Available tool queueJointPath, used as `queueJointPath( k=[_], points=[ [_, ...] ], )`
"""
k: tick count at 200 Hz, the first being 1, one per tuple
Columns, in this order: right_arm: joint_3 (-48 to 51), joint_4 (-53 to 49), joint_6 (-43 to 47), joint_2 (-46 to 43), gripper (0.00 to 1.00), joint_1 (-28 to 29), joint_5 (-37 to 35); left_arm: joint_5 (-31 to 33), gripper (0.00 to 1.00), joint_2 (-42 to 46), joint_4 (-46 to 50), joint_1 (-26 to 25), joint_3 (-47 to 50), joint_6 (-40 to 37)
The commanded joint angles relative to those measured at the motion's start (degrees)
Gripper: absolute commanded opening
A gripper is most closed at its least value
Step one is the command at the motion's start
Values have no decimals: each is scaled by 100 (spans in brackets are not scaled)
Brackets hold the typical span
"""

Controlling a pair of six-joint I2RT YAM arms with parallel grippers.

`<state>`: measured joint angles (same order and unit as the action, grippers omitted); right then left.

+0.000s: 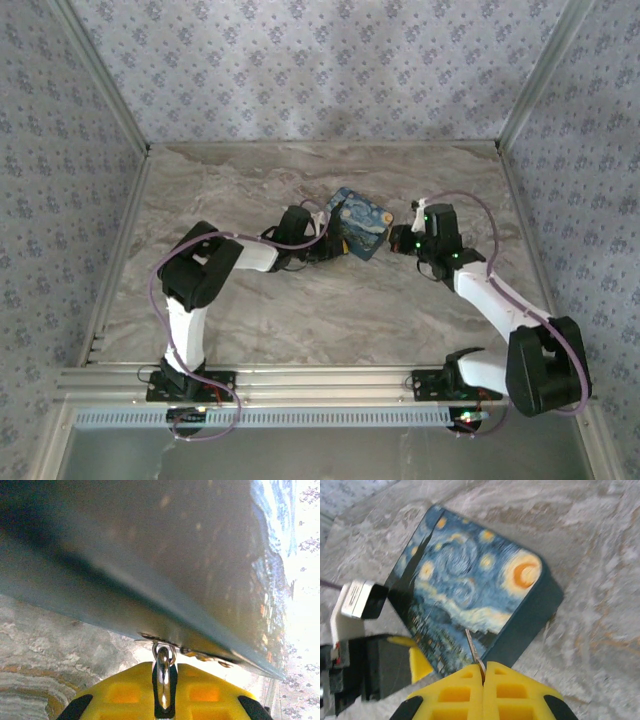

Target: Unlock the padlock with the key

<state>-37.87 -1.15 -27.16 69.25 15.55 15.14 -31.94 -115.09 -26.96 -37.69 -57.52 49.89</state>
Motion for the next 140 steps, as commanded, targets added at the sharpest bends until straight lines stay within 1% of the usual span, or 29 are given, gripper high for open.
queueJointPath(
  k=[1,13,25,38,47,72,84,98,118,140],
  points=[
    [242,-156,-112,-88,0,276,303,-226,5,4,820,-19,56,507],
    [391,-120,-165,-110,0,428,164,-249,5,34,655,-27,61,670],
    [579,-26,-285,-176,0,563,-186,-251,5,65,608,-38,35,801],
    [780,237,-463,-202,0,691,-396,-217,6,107,635,-84,-15,829],
    [807,246,-566,-159,0,787,-616,-209,6,123,719,-106,-81,795],
    [804,211,-835,-7,0,834,-1321,-184,6,141,737,-148,-97,811],
    [762,143,-844,23,0,725,-1636,-171,6,154,750,-153,-76,812],
    [649,24,-1076,86,0,500,-1935,-163,6,180,704,-176,-15,838],
    [305,20,-1011,441,0,156,-1911,-154,6,206,703,-202,23,855],
    [-90,202,-941,1081,0,-28,-1714,-136,6,200,669,-245,39,873]
  ],
)
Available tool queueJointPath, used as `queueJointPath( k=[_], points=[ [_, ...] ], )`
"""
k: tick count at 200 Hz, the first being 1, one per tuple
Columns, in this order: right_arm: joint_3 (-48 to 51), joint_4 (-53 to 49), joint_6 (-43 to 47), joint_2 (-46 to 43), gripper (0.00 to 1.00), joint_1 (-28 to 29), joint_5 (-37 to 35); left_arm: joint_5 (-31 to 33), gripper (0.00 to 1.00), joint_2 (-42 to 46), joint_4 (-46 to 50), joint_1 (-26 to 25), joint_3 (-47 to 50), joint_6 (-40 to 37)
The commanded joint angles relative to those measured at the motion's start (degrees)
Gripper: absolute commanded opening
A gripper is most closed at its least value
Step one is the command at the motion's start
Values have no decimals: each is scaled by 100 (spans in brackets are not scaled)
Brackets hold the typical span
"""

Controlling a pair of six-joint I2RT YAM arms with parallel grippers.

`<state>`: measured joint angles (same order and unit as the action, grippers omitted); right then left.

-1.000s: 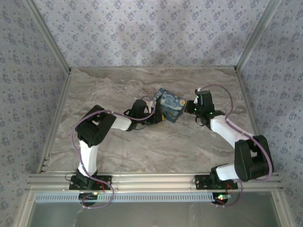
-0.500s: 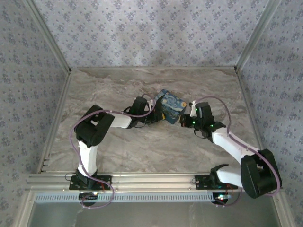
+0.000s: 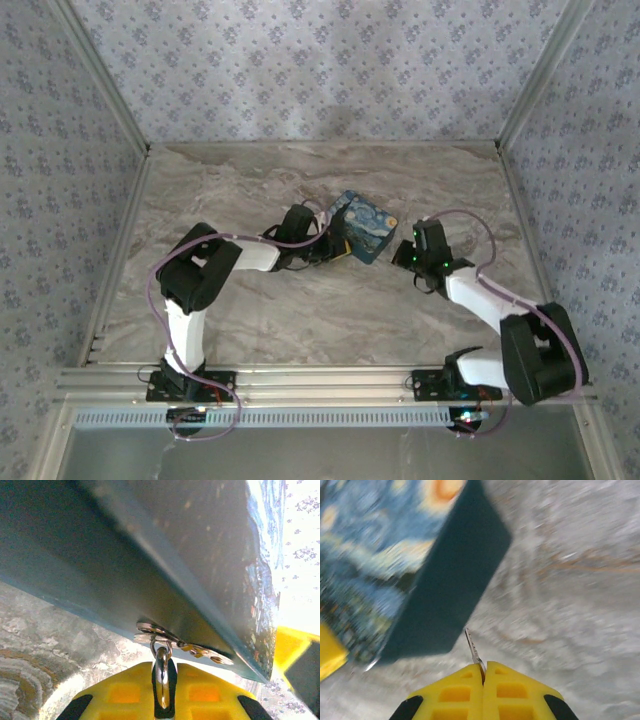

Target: Unlock the padlock with the key

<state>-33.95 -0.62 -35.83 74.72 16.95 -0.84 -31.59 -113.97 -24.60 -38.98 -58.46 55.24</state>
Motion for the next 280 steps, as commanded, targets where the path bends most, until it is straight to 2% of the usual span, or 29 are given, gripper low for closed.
queueJointPath(
  k=[1,57,92,139,197,245,262,280],
  points=[
    [-503,158,-77,561,0,-176,-113,-167,6,87,436,-117,137,338],
    [-1795,354,-72,2163,0,-140,113,-136,6,120,397,-177,242,399],
    [-2723,229,276,3018,0,-78,474,-119,6,106,298,-187,395,442],
    [-3251,-53,542,3444,0,-155,959,-16,7,93,114,-164,449,535],
    [-2695,-335,622,2785,0,-426,881,127,7,201,-8,-124,493,681],
    [-1749,-251,559,1396,0,-661,1163,127,7,249,7,-65,475,663],
    [-1389,-228,487,758,0,-855,1485,128,7,242,2,-55,467,654],
    [-972,18,416,79,0,-1046,2197,112,7,235,-14,-54,475,655]
  ],
)
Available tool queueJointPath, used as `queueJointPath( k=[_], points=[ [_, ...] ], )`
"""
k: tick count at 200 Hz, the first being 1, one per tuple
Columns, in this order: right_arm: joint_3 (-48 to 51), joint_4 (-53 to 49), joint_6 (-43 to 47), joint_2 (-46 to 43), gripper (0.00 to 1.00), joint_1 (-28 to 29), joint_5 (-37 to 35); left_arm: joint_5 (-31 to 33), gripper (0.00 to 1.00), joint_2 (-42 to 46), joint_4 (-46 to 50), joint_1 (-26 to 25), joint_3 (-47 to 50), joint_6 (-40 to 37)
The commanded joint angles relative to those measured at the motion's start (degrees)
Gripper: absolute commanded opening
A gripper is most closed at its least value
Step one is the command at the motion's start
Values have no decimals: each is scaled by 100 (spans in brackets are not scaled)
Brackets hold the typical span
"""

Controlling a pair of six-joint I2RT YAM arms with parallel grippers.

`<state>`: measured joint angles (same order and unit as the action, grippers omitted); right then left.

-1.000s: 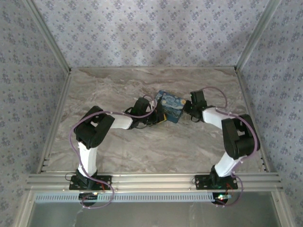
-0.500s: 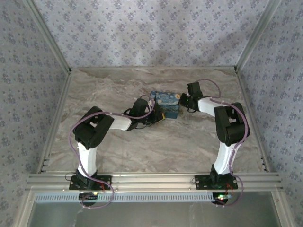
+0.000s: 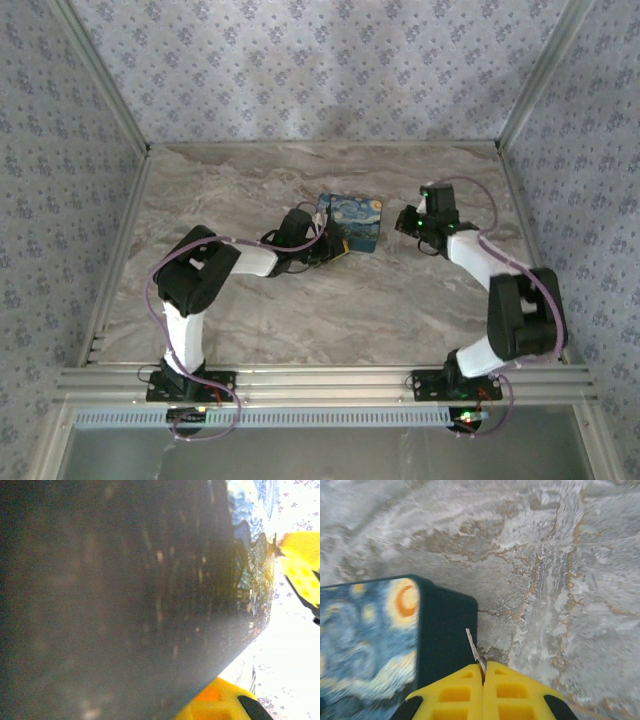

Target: Unlock the padlock with the key

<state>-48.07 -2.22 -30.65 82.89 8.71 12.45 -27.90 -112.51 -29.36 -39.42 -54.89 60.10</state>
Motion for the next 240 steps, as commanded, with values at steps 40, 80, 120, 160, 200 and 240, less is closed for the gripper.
queueJointPath(
  k=[40,80,120,160,200,240],
  points=[
    [1173,921,-190,-2425,0,-392,2191,-317,7,71,410,8,137,170],
    [1454,1093,-72,-3592,0,-371,3151,-356,7,76,388,13,154,169],
    [1765,960,-291,-4153,0,-220,3496,-405,7,65,317,22,154,206],
    [2531,1571,-1153,-4208,0,276,2877,-466,7,63,296,32,119,226],
    [3454,2477,-1966,-4178,0,1178,1437,-490,7,62,251,47,78,266],
    [3897,3008,-2407,-3717,0,1592,537,-534,7,37,198,54,49,291]
  ],
)
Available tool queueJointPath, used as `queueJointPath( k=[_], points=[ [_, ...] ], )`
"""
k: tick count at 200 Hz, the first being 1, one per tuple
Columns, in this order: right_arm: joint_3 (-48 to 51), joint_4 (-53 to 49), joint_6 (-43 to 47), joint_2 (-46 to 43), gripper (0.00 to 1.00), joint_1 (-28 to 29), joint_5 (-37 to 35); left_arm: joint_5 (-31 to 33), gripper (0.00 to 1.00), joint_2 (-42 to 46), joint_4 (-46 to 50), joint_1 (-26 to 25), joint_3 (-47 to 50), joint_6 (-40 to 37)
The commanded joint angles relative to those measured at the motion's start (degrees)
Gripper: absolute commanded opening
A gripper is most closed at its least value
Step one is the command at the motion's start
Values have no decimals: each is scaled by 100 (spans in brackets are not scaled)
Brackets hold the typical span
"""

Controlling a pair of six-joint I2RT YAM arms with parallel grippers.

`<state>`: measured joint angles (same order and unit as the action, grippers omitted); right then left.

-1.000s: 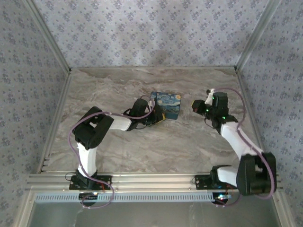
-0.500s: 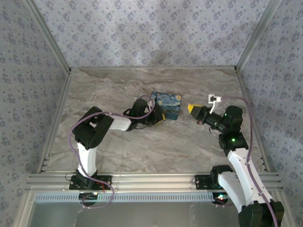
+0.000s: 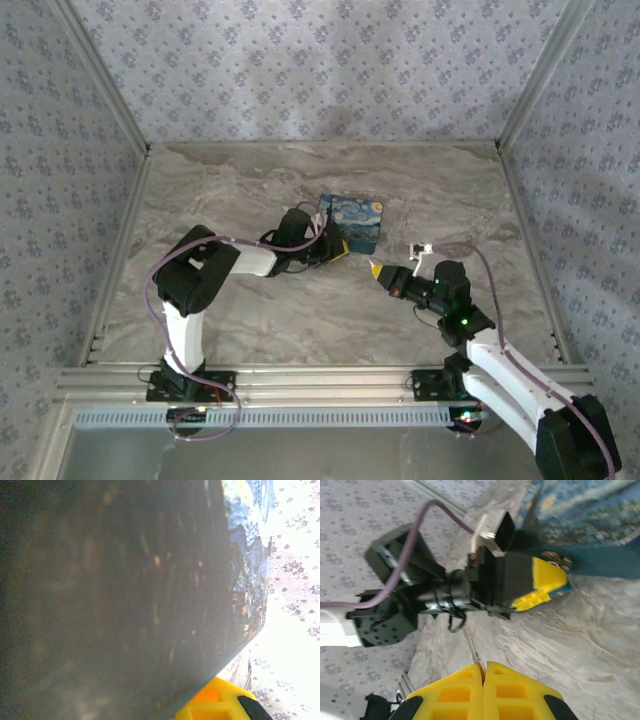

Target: Unlock the padlock with the key

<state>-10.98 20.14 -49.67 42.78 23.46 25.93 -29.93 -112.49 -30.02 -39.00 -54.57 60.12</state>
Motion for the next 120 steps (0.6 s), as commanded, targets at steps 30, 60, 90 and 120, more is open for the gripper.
queueJointPath(
  k=[30,60,90,120],
  points=[
    [257,1401,-827,1038,0,266,-1042,-361,7,20,224,20,8,323],
    [253,2059,-1103,1839,0,472,-1230,-388,7,-8,172,29,10,356],
    [240,2870,-1423,2746,0,602,-1306,-406,8,-23,81,27,20,421],
    [106,3701,-1678,3662,0,658,-1179,-434,7,-24,19,26,29,448]
  ],
)
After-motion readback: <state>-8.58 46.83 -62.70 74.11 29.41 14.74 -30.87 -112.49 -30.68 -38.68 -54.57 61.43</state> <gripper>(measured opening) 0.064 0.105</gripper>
